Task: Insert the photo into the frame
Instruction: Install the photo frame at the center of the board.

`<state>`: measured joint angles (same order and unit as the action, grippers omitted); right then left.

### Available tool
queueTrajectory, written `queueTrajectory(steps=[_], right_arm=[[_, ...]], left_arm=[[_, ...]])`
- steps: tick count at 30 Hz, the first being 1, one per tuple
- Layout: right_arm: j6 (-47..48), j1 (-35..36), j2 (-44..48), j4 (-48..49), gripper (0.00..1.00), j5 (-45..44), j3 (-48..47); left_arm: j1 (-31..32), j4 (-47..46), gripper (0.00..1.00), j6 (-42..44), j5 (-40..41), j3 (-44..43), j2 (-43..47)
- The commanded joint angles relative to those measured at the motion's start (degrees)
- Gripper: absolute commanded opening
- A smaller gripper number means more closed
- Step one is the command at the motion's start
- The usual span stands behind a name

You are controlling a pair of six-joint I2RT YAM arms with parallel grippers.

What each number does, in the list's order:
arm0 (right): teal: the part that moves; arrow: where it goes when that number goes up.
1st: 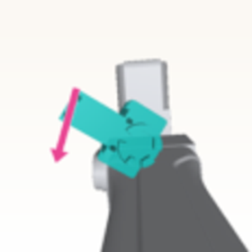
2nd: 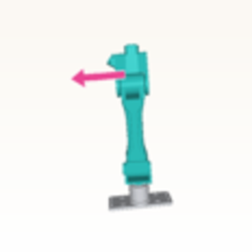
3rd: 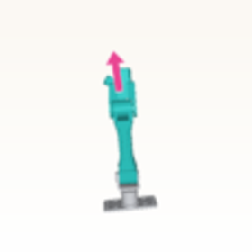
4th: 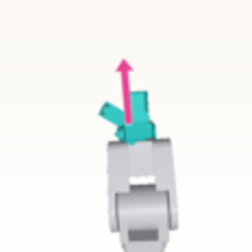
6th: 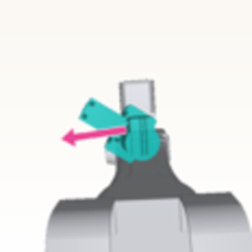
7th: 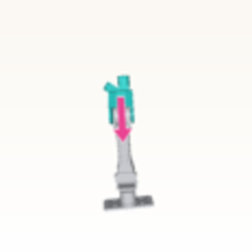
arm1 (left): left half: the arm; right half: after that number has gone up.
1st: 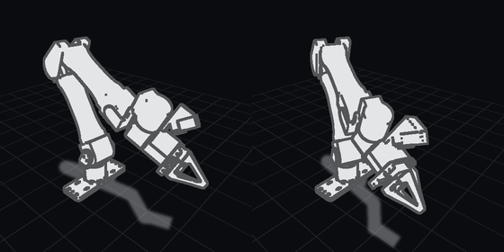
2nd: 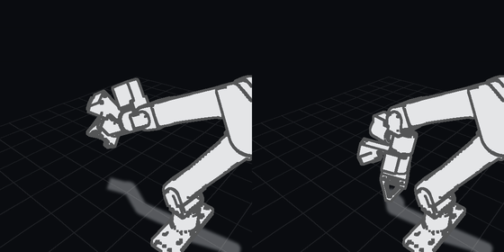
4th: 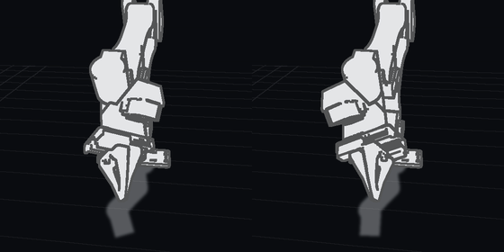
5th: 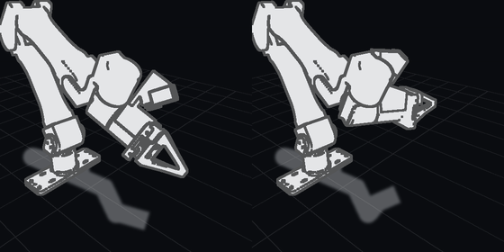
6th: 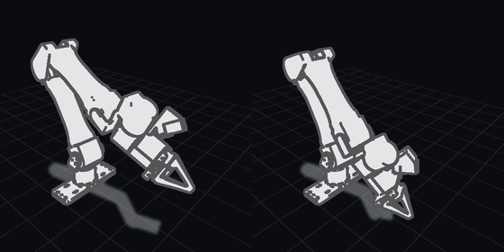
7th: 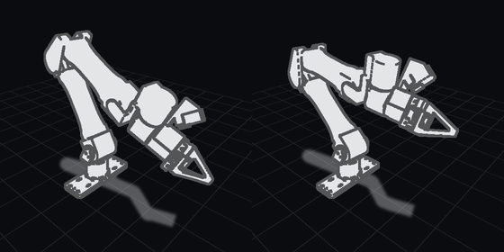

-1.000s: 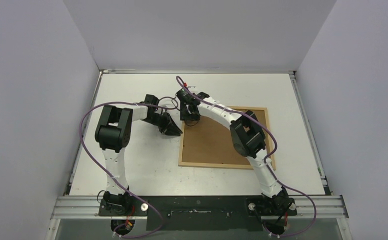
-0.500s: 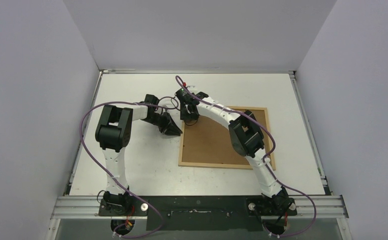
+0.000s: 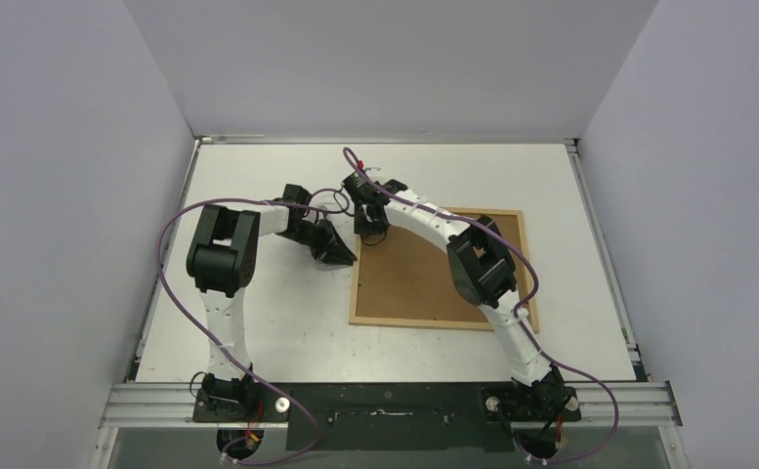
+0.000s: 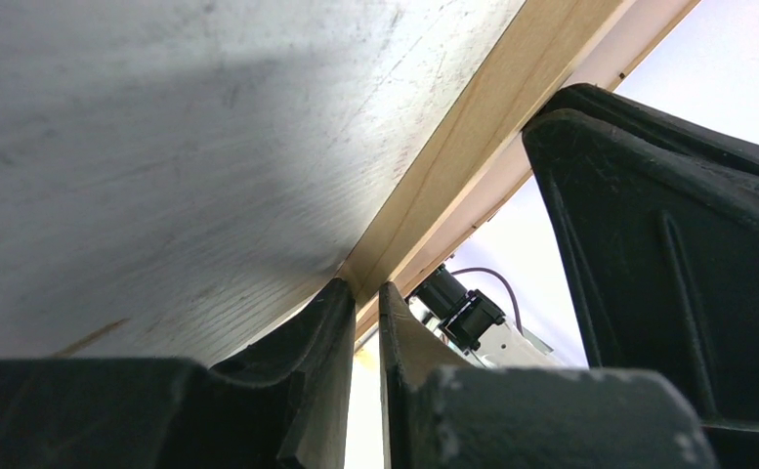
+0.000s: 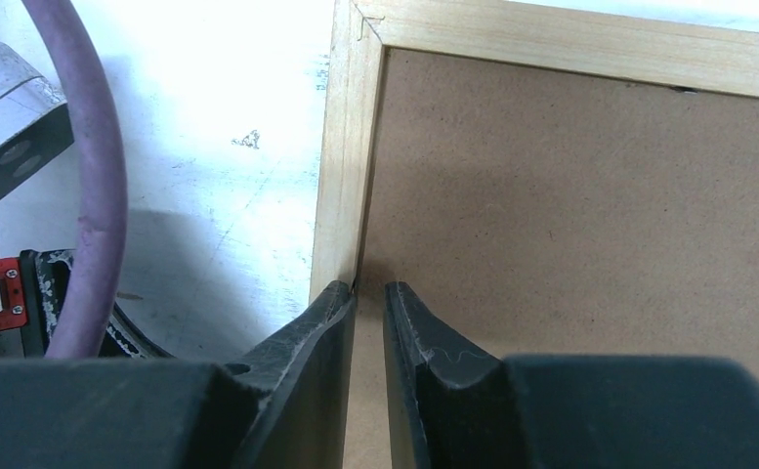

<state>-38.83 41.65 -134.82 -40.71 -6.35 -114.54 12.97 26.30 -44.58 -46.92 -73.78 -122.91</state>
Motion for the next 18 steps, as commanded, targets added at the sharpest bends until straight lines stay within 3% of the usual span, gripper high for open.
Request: queueTrajectory(steps=[1,8,18], right_arm=[[0.81,-1.30,-2.02,-1.68,0.18,-3.38,1.67],[0.86,-1.57,-2.98,-3.60,0.09,-4.46,2.16],[-0.10,-2.10,-3.08,-6.33,0.07,-7.09,4.42]], left_arm=[[0.32,5.73,0.11,3.49,11.83,2.05,-5.09],[-0.04,6.19,0.10,3.78,12.53,2.34,-5.82],[-0.73,6.65,0.09,4.04,13.25,3.00,-6.85]])
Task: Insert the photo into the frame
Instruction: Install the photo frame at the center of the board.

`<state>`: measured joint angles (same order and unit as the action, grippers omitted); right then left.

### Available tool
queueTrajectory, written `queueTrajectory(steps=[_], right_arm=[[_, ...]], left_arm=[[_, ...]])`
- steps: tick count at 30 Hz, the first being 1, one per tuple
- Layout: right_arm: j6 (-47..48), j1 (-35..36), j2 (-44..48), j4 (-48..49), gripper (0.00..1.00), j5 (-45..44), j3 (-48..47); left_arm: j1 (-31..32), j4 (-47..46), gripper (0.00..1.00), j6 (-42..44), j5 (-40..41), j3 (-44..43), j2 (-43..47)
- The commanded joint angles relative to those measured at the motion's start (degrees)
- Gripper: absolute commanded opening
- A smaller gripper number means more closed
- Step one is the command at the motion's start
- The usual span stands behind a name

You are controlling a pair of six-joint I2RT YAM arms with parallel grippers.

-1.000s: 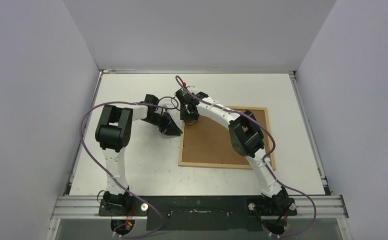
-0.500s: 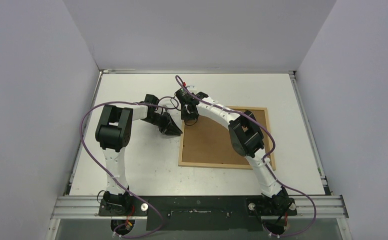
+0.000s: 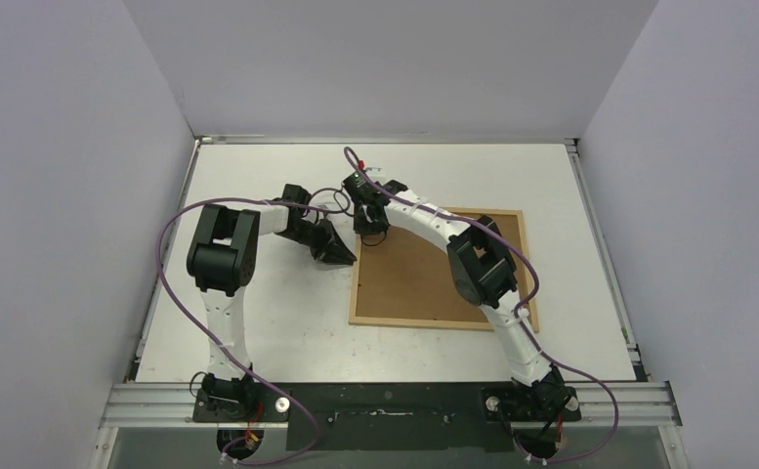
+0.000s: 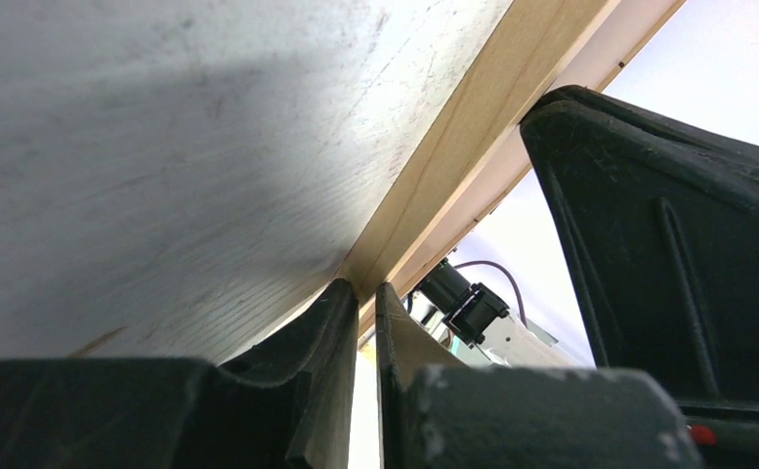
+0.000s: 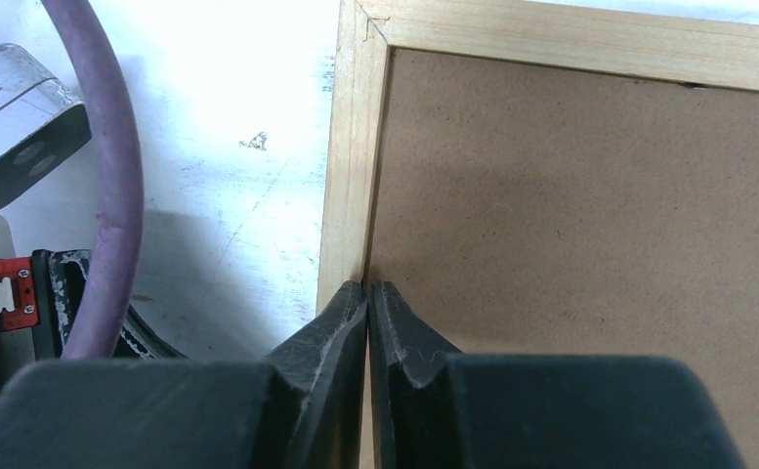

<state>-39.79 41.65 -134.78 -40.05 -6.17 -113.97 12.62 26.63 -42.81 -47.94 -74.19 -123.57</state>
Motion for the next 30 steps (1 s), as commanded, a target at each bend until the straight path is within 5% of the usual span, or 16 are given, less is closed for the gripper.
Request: queueTrajectory(steps=[1,30], right_arm=[[0.81,-2.18,-3.11,-6.87,0.06,-7.40,4.07],[-4.29,-5.57,3.12,7.16,0.06,-1.30,18.85]], left_arm=[[-0.40,6.33,0.09,2.28,14.40,3.42,-6.28],[-0.98,6.58,0.08,2.40,14.69,3.97,-7.63]])
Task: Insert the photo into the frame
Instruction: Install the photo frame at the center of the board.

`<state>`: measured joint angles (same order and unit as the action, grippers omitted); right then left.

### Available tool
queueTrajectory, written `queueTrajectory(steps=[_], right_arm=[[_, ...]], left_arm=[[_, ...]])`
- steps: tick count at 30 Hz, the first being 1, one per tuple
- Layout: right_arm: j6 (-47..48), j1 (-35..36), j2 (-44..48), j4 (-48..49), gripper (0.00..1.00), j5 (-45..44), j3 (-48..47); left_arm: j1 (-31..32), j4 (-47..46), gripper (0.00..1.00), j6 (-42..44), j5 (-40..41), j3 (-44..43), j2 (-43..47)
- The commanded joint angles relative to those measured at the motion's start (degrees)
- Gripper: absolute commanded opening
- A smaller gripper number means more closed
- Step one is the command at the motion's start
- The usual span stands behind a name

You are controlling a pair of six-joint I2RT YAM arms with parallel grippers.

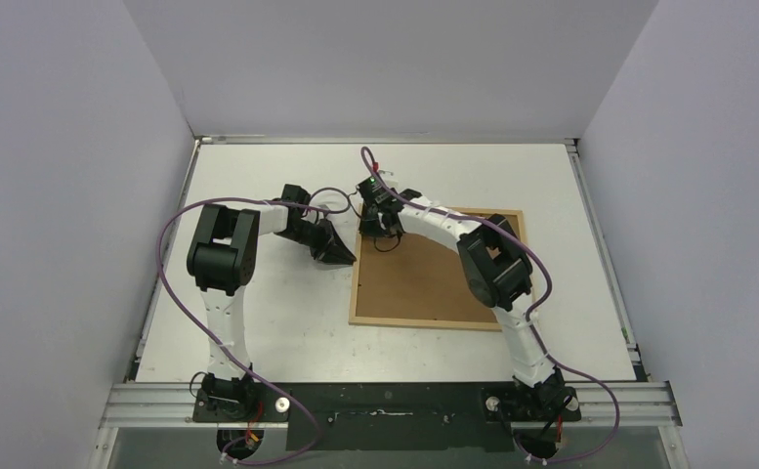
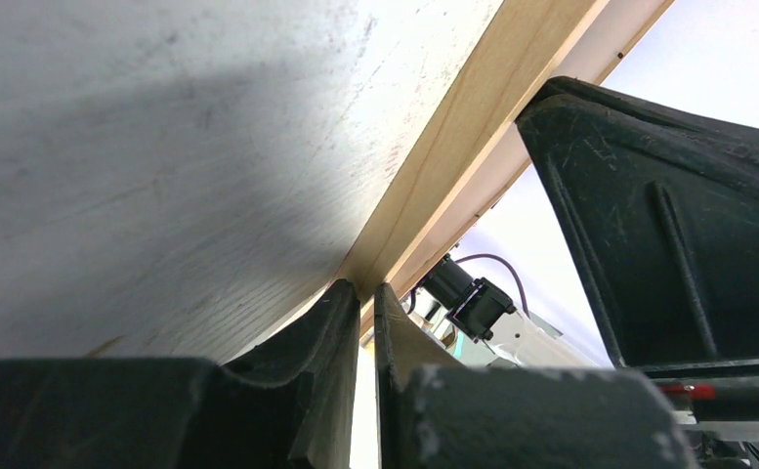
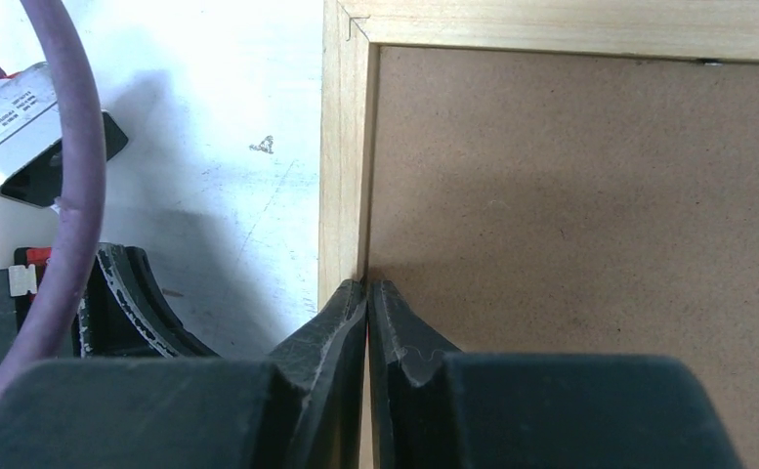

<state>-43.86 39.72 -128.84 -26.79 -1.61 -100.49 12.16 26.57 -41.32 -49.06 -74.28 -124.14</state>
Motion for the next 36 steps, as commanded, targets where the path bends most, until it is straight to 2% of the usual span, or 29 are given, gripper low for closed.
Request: queueTrajectory(steps=[1,9,19,23,30,36], right_arm=[[-0.75,-3.87,-2.45,-5.40,0.06,-5.69,6.02],[-4.05,-5.19,-1.16,-2.96,0.00,-4.35,8.64],[-5.17,-5.71,-0.97,-1.34,0.00,-3.58,10.07],[-2.09,-4.95,-1.00,-3.83,0.00,-6.20,7.67],[6.42,-0.83,-3.33,-14.25,0.00,-14.29,-0.84],[8.97,0.62,-4.65,-14.55,0.00,-14.48,-1.17]], left_arm=[[-0.56,6.65,0.08,0.97,15.83,4.06,-7.10],[-0.75,6.74,0.08,0.88,15.83,4.10,-7.26],[-0.91,6.65,0.08,0.85,15.84,4.19,-7.39],[-0.92,6.90,0.08,0.95,15.92,3.93,-7.13],[-0.91,7.12,0.08,1.15,15.92,3.43,-7.01],[-0.92,7.01,0.08,1.13,15.92,3.52,-6.74]])
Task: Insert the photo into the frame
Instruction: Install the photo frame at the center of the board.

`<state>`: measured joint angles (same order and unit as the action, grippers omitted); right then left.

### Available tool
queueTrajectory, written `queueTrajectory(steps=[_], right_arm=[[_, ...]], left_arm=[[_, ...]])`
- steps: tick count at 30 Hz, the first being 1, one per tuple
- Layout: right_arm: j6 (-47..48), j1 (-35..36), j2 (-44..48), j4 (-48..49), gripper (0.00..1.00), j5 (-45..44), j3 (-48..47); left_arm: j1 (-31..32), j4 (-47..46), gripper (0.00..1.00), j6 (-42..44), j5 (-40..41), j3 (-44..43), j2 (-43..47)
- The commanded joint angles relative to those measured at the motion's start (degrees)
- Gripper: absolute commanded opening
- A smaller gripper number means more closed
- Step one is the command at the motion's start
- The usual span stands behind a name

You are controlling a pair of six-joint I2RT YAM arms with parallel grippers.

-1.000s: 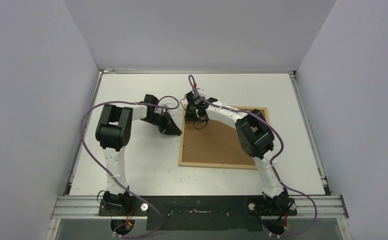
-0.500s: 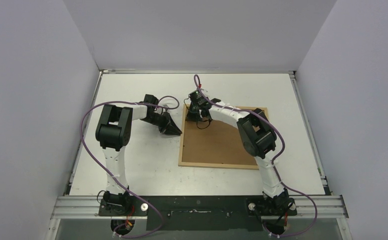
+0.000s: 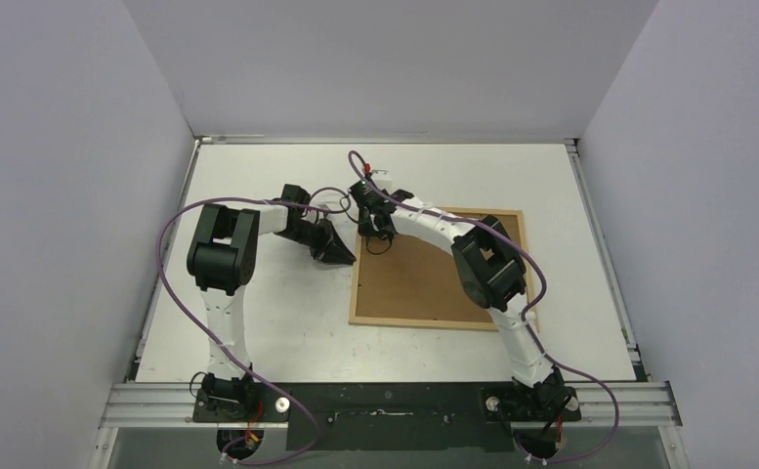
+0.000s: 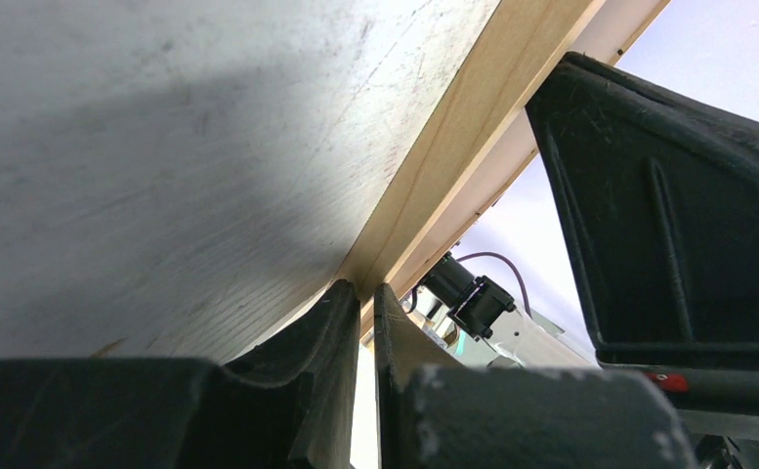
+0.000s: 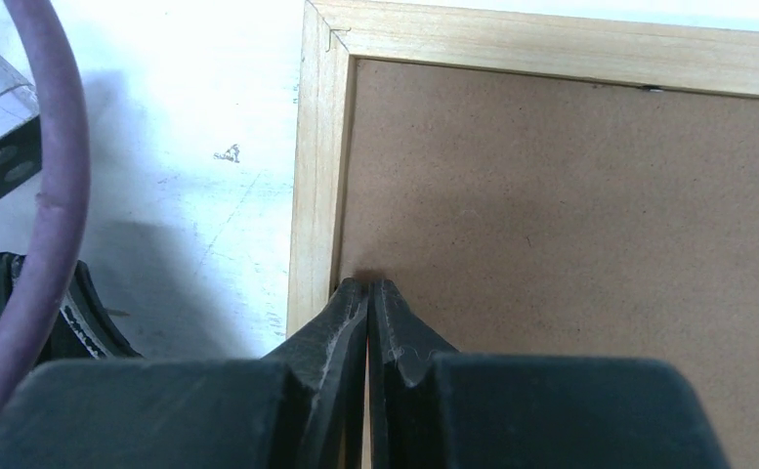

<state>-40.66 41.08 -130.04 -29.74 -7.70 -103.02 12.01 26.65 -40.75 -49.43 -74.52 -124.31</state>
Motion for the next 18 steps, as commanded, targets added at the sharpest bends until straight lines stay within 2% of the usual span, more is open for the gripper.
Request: queueTrajectory(steps=[1,18], right_arm=[[6.21,-0.41,-3.66,-11.27,0.00,-8.37,1.41],[11.59,3.99,-8.22,-14.91,0.07,-12.31,0.47]], left_arm=[[-0.82,6.91,0.08,0.58,16.29,3.77,-6.52],[-0.76,7.00,0.09,0.26,15.91,3.24,-6.15]])
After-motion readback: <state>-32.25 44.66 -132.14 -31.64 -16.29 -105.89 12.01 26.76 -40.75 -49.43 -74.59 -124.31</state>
